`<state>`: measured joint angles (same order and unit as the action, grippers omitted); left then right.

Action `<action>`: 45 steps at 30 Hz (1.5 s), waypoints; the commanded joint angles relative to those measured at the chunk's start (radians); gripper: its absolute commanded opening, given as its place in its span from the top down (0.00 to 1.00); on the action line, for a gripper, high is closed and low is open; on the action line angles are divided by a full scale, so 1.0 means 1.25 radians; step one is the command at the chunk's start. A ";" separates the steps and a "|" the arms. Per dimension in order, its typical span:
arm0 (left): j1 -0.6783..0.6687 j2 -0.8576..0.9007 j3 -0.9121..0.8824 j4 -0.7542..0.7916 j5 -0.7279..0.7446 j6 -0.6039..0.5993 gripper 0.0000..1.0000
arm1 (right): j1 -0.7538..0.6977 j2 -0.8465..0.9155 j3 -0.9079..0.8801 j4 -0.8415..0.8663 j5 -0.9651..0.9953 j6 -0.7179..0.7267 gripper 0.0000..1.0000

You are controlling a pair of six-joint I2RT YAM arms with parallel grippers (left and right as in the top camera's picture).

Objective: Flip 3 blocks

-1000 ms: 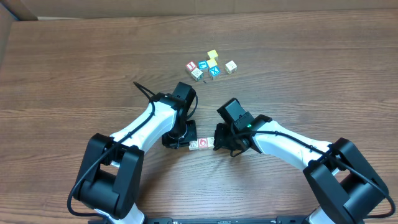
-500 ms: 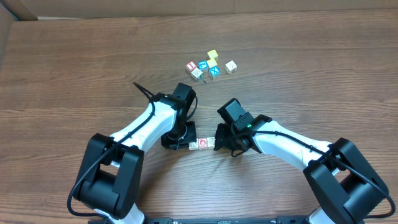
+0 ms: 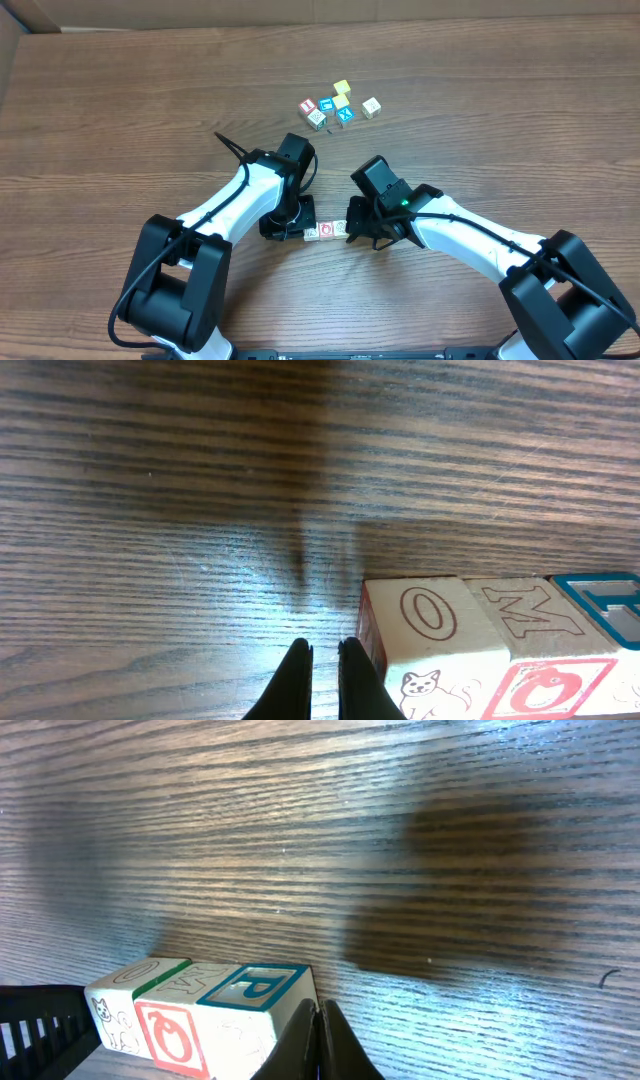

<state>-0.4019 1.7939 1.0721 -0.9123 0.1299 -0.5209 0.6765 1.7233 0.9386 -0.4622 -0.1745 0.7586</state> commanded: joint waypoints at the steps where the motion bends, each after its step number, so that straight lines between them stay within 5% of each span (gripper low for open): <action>1: -0.004 0.004 -0.008 0.001 -0.008 0.001 0.96 | 0.003 -0.021 0.004 -0.001 0.013 -0.005 0.96; 45: -0.004 0.004 -0.008 0.003 -0.008 0.001 0.96 | 0.007 -0.005 -0.013 0.016 -0.024 0.000 0.96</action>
<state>-0.4019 1.7939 1.0721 -0.9096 0.1287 -0.5209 0.6815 1.7233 0.9382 -0.4522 -0.2192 0.7589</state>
